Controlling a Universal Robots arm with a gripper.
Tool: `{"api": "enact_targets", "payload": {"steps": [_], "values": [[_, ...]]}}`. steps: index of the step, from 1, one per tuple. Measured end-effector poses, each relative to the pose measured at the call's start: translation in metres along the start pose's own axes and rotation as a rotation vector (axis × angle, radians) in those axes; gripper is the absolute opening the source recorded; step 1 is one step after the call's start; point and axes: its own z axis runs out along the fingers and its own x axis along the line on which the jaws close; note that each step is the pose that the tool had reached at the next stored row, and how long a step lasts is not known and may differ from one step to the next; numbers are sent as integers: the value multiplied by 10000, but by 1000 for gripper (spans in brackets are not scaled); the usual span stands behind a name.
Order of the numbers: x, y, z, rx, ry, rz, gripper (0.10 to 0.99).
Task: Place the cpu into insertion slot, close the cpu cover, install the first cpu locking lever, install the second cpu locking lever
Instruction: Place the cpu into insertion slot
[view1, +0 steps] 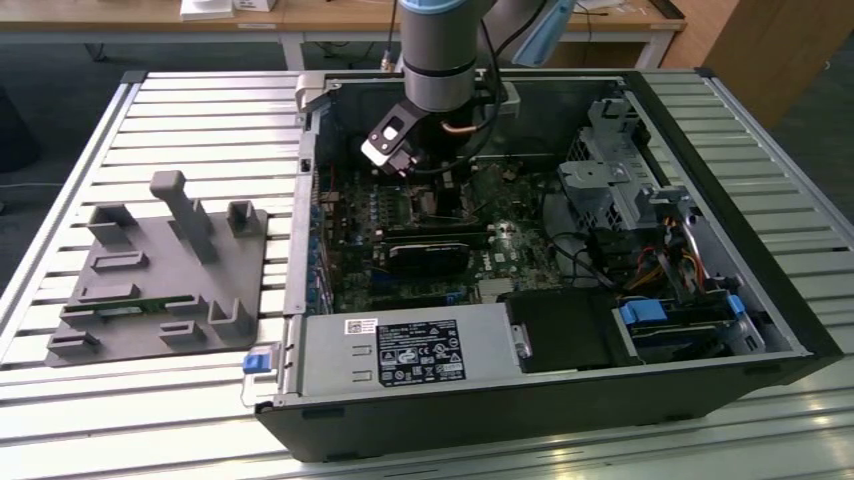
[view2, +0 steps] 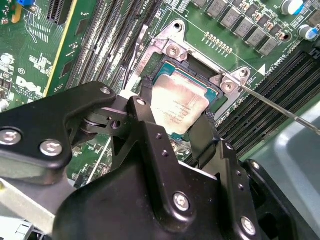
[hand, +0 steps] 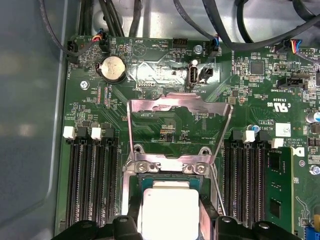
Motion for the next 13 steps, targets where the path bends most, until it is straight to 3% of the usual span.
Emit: {"api": "enact_targets", "payload": {"steps": [4, 5, 7, 13], "values": [[2, 1, 5, -6, 9, 2, 549], [1, 1, 4, -5, 6, 2, 612], [1, 0, 2, -2, 3, 2, 612], [-1, 8, -91, 4, 11, 2, 612]]}}
